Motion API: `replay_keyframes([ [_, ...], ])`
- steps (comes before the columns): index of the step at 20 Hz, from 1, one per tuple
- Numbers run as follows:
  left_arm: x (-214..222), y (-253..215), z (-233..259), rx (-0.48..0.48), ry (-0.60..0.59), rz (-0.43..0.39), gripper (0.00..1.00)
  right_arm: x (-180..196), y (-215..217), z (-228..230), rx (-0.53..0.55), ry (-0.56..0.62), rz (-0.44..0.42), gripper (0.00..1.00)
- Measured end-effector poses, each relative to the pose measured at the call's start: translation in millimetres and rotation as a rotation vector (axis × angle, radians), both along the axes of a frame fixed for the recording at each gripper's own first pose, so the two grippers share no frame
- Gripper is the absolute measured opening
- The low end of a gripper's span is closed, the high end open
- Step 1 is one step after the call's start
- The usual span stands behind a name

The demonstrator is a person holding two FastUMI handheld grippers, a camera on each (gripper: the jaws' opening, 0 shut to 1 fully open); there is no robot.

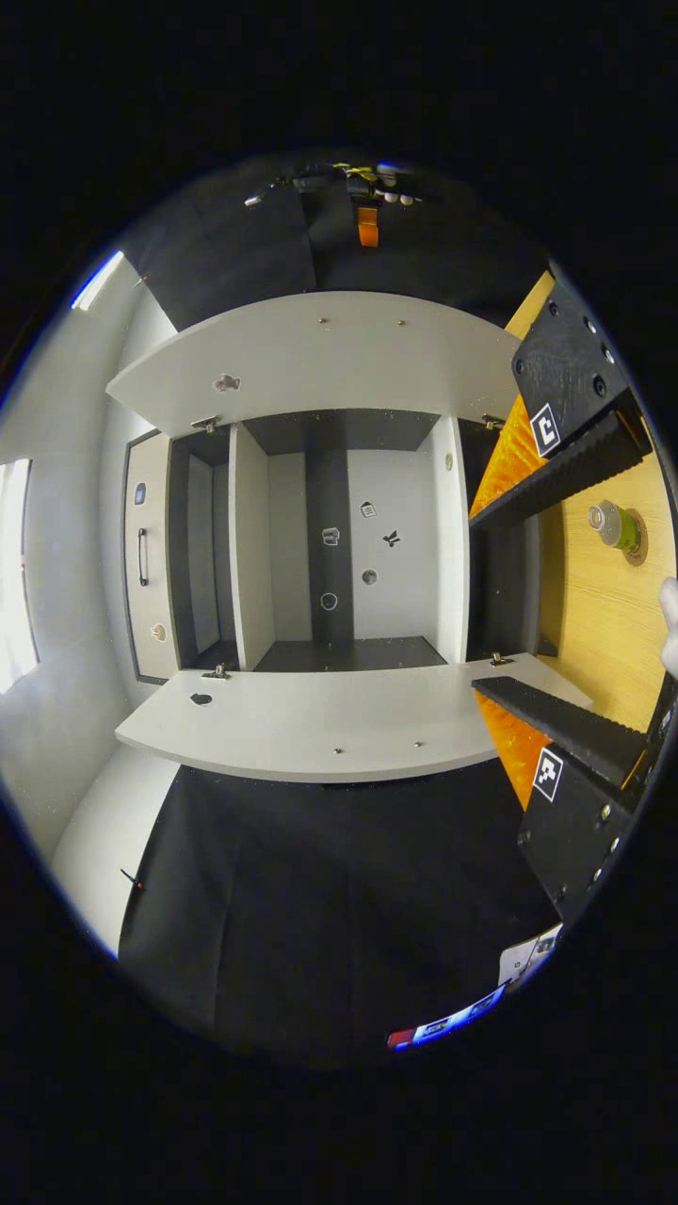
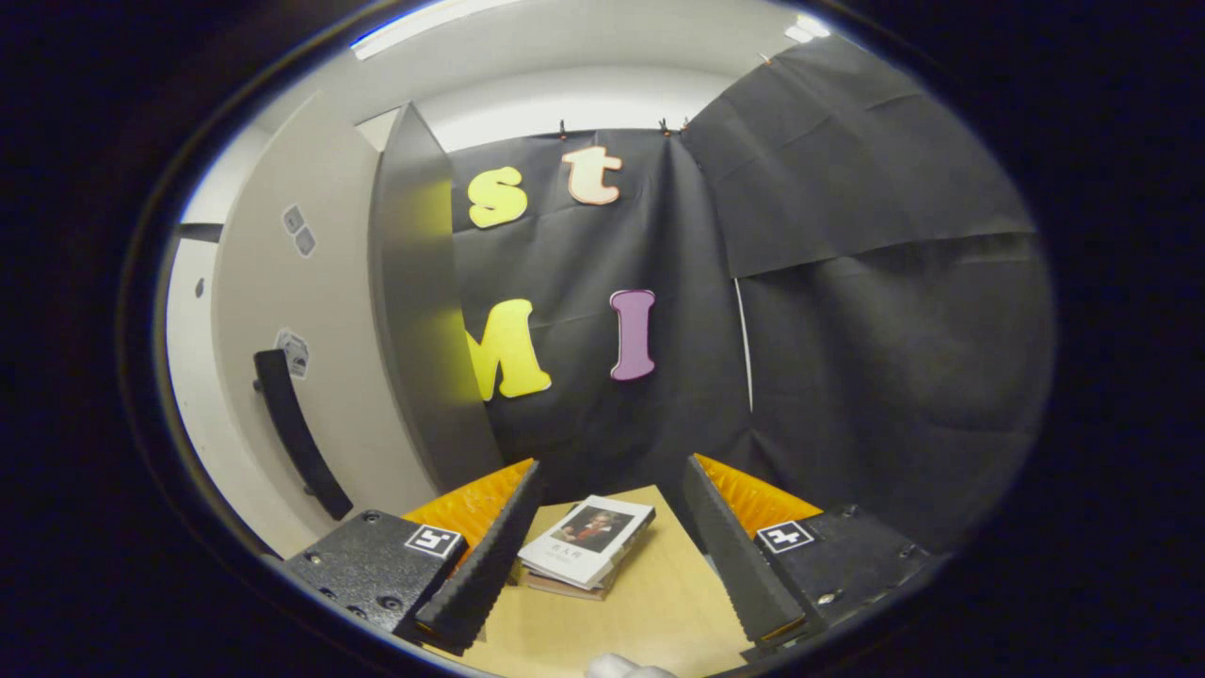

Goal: Grasp the bottle in the cabinet with the left hand and place it on the coaster, then close the right door with the right hand and the left door with the left hand.

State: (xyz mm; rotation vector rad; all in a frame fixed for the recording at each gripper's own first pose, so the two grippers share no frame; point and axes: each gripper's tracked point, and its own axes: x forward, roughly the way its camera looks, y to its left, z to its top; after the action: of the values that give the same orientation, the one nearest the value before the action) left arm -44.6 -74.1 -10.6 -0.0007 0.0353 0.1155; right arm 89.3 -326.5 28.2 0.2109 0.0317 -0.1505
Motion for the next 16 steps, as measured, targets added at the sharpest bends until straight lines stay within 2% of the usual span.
replay_keyframes([
  [2, -3, 3, 0, -0.007, -0.005, 0.005, 0.96, 7, 19, 13, -0.001, -0.024, 0.034, 0.99],
  [3, -5, 4, 0, -0.003, -0.007, 0.004, 0.96, 10, 33, 20, -0.009, -0.034, 0.055, 0.94],
  [4, -6, 4, 0, 0.003, -0.011, 0.000, 0.96, 14, 46, 23, -0.023, -0.039, 0.076, 0.99],
  [5, -6, 7, -1, 0.007, -0.012, -0.005, 0.96, 17, 61, 28, -0.037, -0.043, 0.096, 0.94],
  [6, -6, 10, -1, 0.006, -0.011, -0.009, 0.96, 20, 76, 31, -0.049, -0.049, 0.114, 0.99],
  [7, -4, 13, -4, 0.003, -0.004, -0.019, 0.96, 22, 90, 35, -0.062, -0.053, 0.122, 0.99],
  [8, -3, 17, -6, 0.001, 0.002, -0.025, 0.96, 24, 104, 36, -0.079, -0.051, 0.135, 0.94],
  [10, 0, 26, -9, -0.002, 0.007, -0.034, 0.96, 27, 133, 38, -0.109, -0.047, 0.180, 0.99],
  [13, 1, 40, -16, 0.007, 0.024, -0.048, 0.96, 26, 141, 42, -0.166, -0.059, 0.160, 0.91],
  [15, 0, 50, -22, 0.008, 0.038, -0.052, 0.96, 27, 144, 42, -0.172, -0.050, 0.131, 0.95],
  [16, 1, 55, -22, 0.006, 0.038, -0.056, 0.96, 27, 145, 40, -0.170, -0.038, 0.125, 0.90],
])
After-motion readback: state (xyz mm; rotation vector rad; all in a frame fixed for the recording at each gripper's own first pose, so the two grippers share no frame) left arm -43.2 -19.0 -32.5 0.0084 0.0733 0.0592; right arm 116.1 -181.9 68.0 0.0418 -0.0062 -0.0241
